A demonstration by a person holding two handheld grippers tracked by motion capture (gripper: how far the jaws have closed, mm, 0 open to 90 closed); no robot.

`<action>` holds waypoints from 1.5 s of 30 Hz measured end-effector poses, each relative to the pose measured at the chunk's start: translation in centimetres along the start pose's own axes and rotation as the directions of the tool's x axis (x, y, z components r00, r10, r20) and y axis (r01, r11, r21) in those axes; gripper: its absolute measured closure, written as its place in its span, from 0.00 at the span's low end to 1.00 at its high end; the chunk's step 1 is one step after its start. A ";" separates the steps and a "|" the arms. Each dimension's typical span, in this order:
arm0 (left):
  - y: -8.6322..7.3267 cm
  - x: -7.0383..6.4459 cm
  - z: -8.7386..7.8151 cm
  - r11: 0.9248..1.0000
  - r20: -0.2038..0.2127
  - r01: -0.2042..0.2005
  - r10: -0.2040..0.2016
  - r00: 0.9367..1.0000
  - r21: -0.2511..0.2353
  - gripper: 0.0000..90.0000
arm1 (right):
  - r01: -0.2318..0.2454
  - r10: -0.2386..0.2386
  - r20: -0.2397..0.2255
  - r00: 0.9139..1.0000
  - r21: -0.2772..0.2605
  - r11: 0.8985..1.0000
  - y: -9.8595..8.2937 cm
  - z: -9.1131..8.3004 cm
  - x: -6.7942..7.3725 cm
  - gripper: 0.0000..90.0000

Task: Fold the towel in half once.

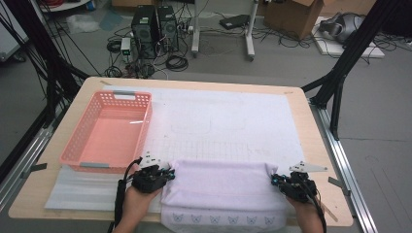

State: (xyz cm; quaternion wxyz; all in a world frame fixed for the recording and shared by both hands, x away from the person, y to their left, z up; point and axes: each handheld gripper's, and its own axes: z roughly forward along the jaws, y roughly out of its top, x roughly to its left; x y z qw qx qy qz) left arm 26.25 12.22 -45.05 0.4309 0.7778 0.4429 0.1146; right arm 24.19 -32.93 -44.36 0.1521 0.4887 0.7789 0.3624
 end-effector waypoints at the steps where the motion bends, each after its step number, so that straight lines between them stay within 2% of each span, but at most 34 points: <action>1: 0.3 0.1 0.1 1.000 -0.009 0.000 0.000 1.000 -0.007 0.96 | 0.012 -0.012 0.003 1.000 -0.003 1.000 0.1 0.0 0.0 0.95; 3: 1.1 0.3 0.5 1.000 -0.011 0.009 -0.010 1.000 -0.024 0.96 | 0.040 -0.040 0.021 0.999 -0.025 0.999 0.4 0.1 -0.2 0.96; 7: 3.9 1.2 1.2 0.999 -0.039 0.017 -0.019 0.999 -0.051 0.96 | 0.044 -0.041 0.044 0.998 -0.070 0.997 1.9 0.3 -0.9 0.96; 8: 4.6 1.6 1.4 0.998 -0.056 0.009 -0.012 0.998 -0.055 0.96 | 0.034 -0.030 0.048 0.998 -0.084 0.996 2.5 0.4 -1.2 0.96; 10: 5.7 2.3 1.9 0.997 -0.066 0.030 -0.034 0.997 -0.066 0.96 | 0.020 -0.016 0.040 0.999 -0.106 0.994 3.8 0.7 -2.0 0.96; 14: 8.0 3.4 3.0 0.997 -0.092 0.027 -0.034 0.995 -0.075 0.96 | 0.034 -0.028 0.058 0.998 -0.106 0.994 6.1 1.8 -3.5 0.96; 18: 9.7 4.7 4.3 0.994 -0.102 0.063 -0.073 0.992 -0.094 0.96 | 0.049 -0.040 0.090 0.995 -0.100 0.994 8.2 3.1 -4.5 0.96; 20: 10.5 5.4 4.9 0.990 -0.099 0.086 -0.097 0.990 -0.109 0.96 | 0.042 -0.031 0.098 0.995 -0.104 0.994 9.1 3.8 -5.1 0.95; 23: 11.3 5.9 5.6 0.989 -0.113 0.079 -0.094 0.989 -0.126 0.96 | 0.039 -0.027 0.110 0.994 -0.111 0.993 10.1 4.5 -5.6 0.95; 25: 11.7 6.1 5.9 0.987 -0.113 0.076 -0.092 0.989 -0.140 0.96 | 0.034 -0.020 0.121 0.992 -0.121 0.992 10.7 5.0 -6.0 0.95; 27: 11.8 6.6 6.2 0.982 -0.116 0.088 -0.108 0.987 -0.164 0.96 | 0.029 -0.014 0.122 0.992 -0.126 0.992 11.1 5.3 -6.3 0.95; 31: 12.2 7.0 6.9 0.983 -0.126 0.074 -0.096 0.987 -0.168 0.96 | 0.030 -0.012 0.133 0.991 -0.133 0.991 12.0 6.1 -6.6 0.95; 34: 12.3 7.3 7.4 0.984 -0.136 0.065 -0.088 0.987 -0.164 0.96 | 0.014 0.005 0.135 0.991 -0.135 0.991 12.4 6.7 -7.0 0.95; 36: 12.1 7.3 7.9 0.987 -0.141 0.068 -0.088 0.986 -0.143 0.96 | 0.003 0.014 0.139 0.990 -0.125 0.992 12.5 7.2 -7.3 0.95; 38: 11.8 7.3 8.3 0.990 -0.119 0.084 -0.098 0.988 -0.113 0.94 | -0.011 0.026 0.133 0.991 -0.110 0.994 12.4 7.7 -7.3 0.89; 39: 11.8 7.2 8.3 0.991 -0.107 0.088 -0.099 0.989 -0.102 0.90 | -0.025 0.039 0.129 0.991 -0.106 0.994 12.4 7.8 -7.3 0.83; 41: 11.7 6.9 8.1 0.992 -0.097 0.069 -0.079 0.992 -0.105 0.77 | -0.037 0.050 0.127 0.991 -0.103 0.994 12.3 7.7 -7.3 0.74; 45: 11.3 6.5 7.6 0.993 -0.051 0.060 -0.066 0.997 -0.104 0.66 | -0.052 0.065 0.111 0.992 -0.120 0.991 12.2 6.5 -7.5 0.72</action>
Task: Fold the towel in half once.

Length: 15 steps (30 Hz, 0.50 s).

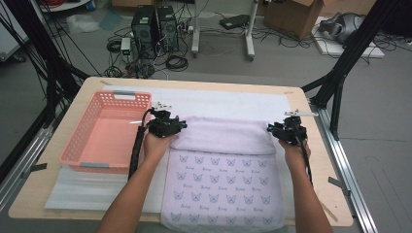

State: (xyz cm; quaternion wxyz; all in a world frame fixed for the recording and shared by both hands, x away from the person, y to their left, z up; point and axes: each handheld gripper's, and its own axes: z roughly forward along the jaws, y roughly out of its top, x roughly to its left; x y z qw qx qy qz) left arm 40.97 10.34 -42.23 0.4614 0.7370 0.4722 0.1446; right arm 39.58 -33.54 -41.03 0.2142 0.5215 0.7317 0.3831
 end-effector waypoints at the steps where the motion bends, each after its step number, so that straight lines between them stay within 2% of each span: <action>1: -0.3 -0.1 -0.2 1.000 0.005 -0.009 0.008 1.000 0.007 0.66 | 0.003 -0.003 -0.004 1.000 -0.001 1.000 0.0 -0.2 0.0 0.72; 4: -1.4 -0.4 -0.6 1.000 0.001 -0.016 0.016 1.000 0.009 0.67 | 0.003 -0.003 -0.026 1.000 0.007 1.000 -0.3 -0.9 -0.1 0.74; 6: -1.9 -0.5 -0.6 0.998 0.023 -0.017 0.016 1.000 0.057 0.68 | 0.013 -0.011 -0.059 0.998 0.036 0.999 -0.8 -1.0 0.0 0.75; 7: -2.0 -0.6 -0.6 0.996 0.027 -0.031 0.029 0.999 0.082 0.67 | 0.019 -0.016 -0.062 0.998 0.050 0.999 -1.1 -1.0 0.0 0.75; 8: -2.3 -0.7 -0.6 0.996 0.017 -0.039 0.037 0.999 0.079 0.67 | 0.025 -0.020 -0.069 0.997 0.067 0.997 -1.4 -0.9 0.1 0.75; 9: -2.6 -0.8 -0.7 0.997 0.005 -0.025 0.025 1.000 0.067 0.68 | 0.026 -0.020 -0.079 0.997 0.080 0.996 -1.7 -0.8 0.2 0.76; 11: -3.1 -0.8 -0.4 0.995 -0.005 -0.031 0.032 0.999 0.097 0.69 | 0.029 -0.020 -0.080 0.997 0.104 0.994 -2.3 -0.6 0.3 0.77; 12: -3.5 -0.9 -0.4 0.995 -0.011 -0.044 0.045 0.999 0.092 0.70 | 0.026 -0.015 -0.085 0.996 0.119 0.993 -2.5 -0.4 0.4 0.78; 14: -3.7 -1.1 -0.5 0.996 -0.010 -0.030 0.031 0.999 0.083 0.78 | 0.040 -0.028 -0.083 0.996 0.146 0.988 -3.0 -0.1 0.6 0.83; 15: -3.7 -1.1 -0.6 0.995 -0.004 -0.039 0.039 0.999 0.088 0.83 | 0.041 -0.029 -0.083 0.996 0.149 0.988 -3.1 -0.1 0.7 0.88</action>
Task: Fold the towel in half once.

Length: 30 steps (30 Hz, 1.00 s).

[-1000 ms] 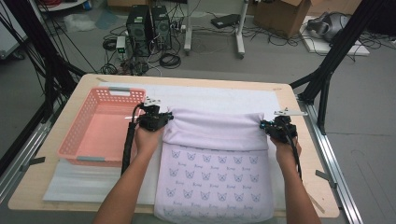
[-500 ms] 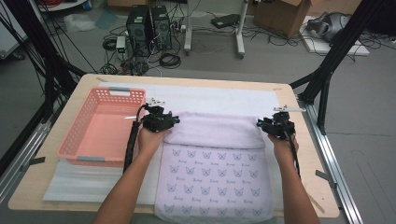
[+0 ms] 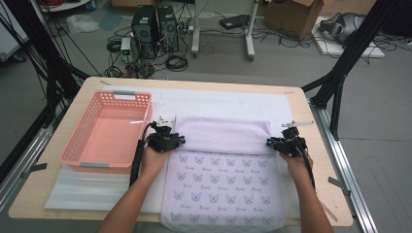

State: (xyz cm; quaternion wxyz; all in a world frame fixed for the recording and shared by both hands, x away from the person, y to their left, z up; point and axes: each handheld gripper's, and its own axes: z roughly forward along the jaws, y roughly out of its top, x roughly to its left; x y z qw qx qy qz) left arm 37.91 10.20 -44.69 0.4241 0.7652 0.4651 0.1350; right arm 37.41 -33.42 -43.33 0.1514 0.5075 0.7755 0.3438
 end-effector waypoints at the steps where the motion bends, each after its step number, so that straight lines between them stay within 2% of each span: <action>1: -0.1 -0.2 -0.1 1.000 0.004 -0.012 0.012 1.000 0.002 0.89 | 0.003 -0.003 0.002 1.000 0.001 1.000 -0.1 0.0 0.1 0.91; 2: -0.1 -0.3 -0.1 1.000 0.001 -0.024 0.024 1.000 0.008 0.92 | 0.005 -0.005 -0.004 1.000 0.004 1.000 -0.1 -0.1 0.2 0.92; 4: -0.1 -0.4 -0.5 1.000 0.001 -0.016 0.016 1.000 -0.009 0.94 | 0.022 -0.022 0.007 1.000 0.008 1.000 -0.2 -0.3 0.4 0.94; 8: -0.8 -0.7 -1.7 0.998 0.029 -0.020 0.022 0.999 -0.053 0.94 | 0.040 -0.040 0.008 0.999 -0.021 0.999 -0.5 -1.2 0.7 0.94; 11: -1.5 -1.2 -2.8 0.996 0.046 -0.053 0.056 0.997 -0.074 0.95 | 0.054 -0.055 -0.004 0.998 -0.047 0.997 -1.2 -2.1 0.9 0.94; 16: -2.7 -1.9 -4.7 0.990 0.079 -0.073 0.082 0.993 -0.120 0.95 | 0.070 -0.072 -0.023 0.997 -0.099 0.993 -3.4 -3.9 1.9 0.94; 20: -3.8 -2.5 -5.7 0.987 0.101 -0.083 0.097 0.990 -0.135 0.95 | 0.073 -0.077 -0.023 0.997 -0.129 0.989 -5.1 -5.1 2.6 0.94; 25: -5.1 -3.1 -6.9 0.983 0.121 -0.095 0.115 0.986 -0.157 0.95 | 0.089 -0.094 -0.031 0.995 -0.145 0.986 -6.8 -6.6 3.5 0.94; 30: -6.5 -3.7 -8.1 0.977 0.130 -0.127 0.150 0.980 -0.170 0.95 | 0.096 -0.102 -0.031 0.994 -0.163 0.982 -8.1 -8.0 4.4 0.95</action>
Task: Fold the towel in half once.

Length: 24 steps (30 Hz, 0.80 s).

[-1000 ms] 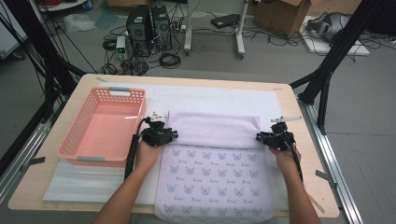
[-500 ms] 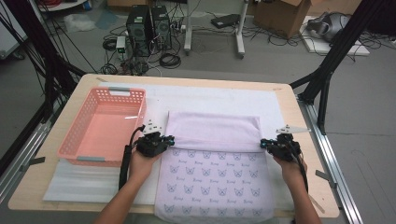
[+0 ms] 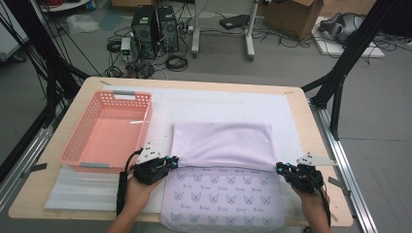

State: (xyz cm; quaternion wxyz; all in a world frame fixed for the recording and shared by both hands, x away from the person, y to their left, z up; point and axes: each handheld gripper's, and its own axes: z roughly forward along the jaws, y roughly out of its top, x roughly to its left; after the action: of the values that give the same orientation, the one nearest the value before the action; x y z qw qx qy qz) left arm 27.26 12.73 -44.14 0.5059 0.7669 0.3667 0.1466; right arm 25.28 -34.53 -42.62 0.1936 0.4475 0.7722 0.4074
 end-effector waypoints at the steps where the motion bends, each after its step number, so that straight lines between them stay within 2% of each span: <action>1: -0.2 -0.2 -0.3 1.000 0.001 -0.007 0.007 1.000 -0.008 0.95 | 0.002 -0.002 0.000 1.000 -0.002 1.000 -0.1 -0.2 0.1 0.95; 4: -0.6 -0.8 -1.1 0.999 0.018 -0.023 0.023 1.000 -0.027 0.95 | 0.000 0.000 -0.002 1.000 -0.013 1.000 -0.7 -1.2 0.7 0.95; 10: -1.2 -2.0 -2.5 0.999 0.043 -0.009 0.011 0.999 -0.049 0.94 | 0.004 -0.004 -0.001 1.000 -0.036 0.999 -1.4 -3.2 1.7 0.95; 14: -1.7 -2.5 -3.1 0.999 0.042 -0.008 0.010 0.999 -0.050 0.94 | 0.000 0.000 -0.005 1.000 -0.031 1.000 -2.0 -3.8 2.3 0.95; 20: -2.7 -3.1 -3.9 0.999 0.045 0.007 -0.005 0.999 -0.048 0.94 | 0.020 -0.020 -0.005 1.000 -0.020 1.000 -2.9 -4.5 3.3 0.95; 24: -3.4 -3.7 -4.6 0.999 0.053 0.012 -0.009 0.999 -0.050 0.94 | 0.011 -0.011 -0.007 1.000 -0.023 1.000 -3.4 -5.1 3.9 0.95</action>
State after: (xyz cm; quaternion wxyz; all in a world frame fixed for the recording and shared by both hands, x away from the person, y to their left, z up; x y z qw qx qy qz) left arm 20.55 13.95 -44.56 0.5353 0.7556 0.3535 0.1329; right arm 18.03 -34.49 -42.03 0.1983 0.4397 0.7705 0.4168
